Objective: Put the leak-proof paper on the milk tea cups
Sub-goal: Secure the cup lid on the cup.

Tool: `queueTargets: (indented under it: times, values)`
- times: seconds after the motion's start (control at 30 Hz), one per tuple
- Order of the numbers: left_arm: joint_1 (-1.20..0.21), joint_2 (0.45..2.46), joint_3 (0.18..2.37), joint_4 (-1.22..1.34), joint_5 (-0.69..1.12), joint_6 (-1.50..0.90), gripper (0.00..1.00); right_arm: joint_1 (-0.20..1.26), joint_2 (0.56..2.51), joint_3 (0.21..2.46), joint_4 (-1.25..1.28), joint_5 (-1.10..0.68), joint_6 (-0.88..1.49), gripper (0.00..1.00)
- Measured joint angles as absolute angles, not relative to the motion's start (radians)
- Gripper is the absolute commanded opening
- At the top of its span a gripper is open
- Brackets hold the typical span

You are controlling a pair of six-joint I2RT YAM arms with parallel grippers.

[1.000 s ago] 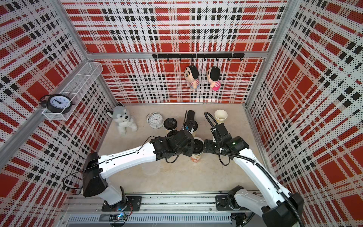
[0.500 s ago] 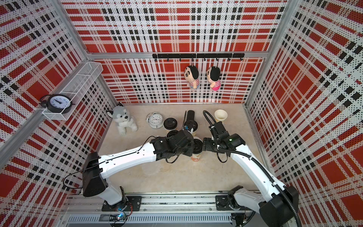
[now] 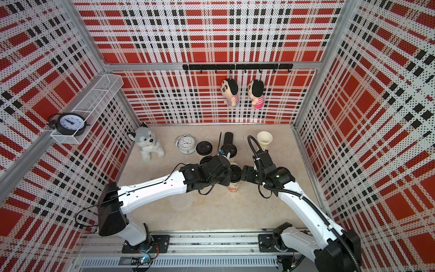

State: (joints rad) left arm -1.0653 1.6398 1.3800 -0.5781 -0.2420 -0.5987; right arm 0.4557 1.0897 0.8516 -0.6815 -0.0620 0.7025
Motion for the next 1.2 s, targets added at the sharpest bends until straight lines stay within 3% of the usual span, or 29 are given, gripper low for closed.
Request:
queueTargets:
  times: [0.43, 0.8, 1.2]
  values:
    - [-1.039, 1.633, 1.355, -0.539, -0.282, -0.606, 0.37, 0.456, 1.050, 0.649, -0.303, -0.081, 0.832, 0.77]
    - [-1.049, 1.632, 1.335, -0.490, -0.304, -0.619, 0.37, 0.526, 1.037, 0.636, -0.289, 0.072, 0.922, 0.77]
    - [-1.060, 1.596, 1.279, -0.456, -0.353, -0.647, 0.37, 0.715, 1.097, 0.697, -0.358, 0.365, 1.074, 0.78]
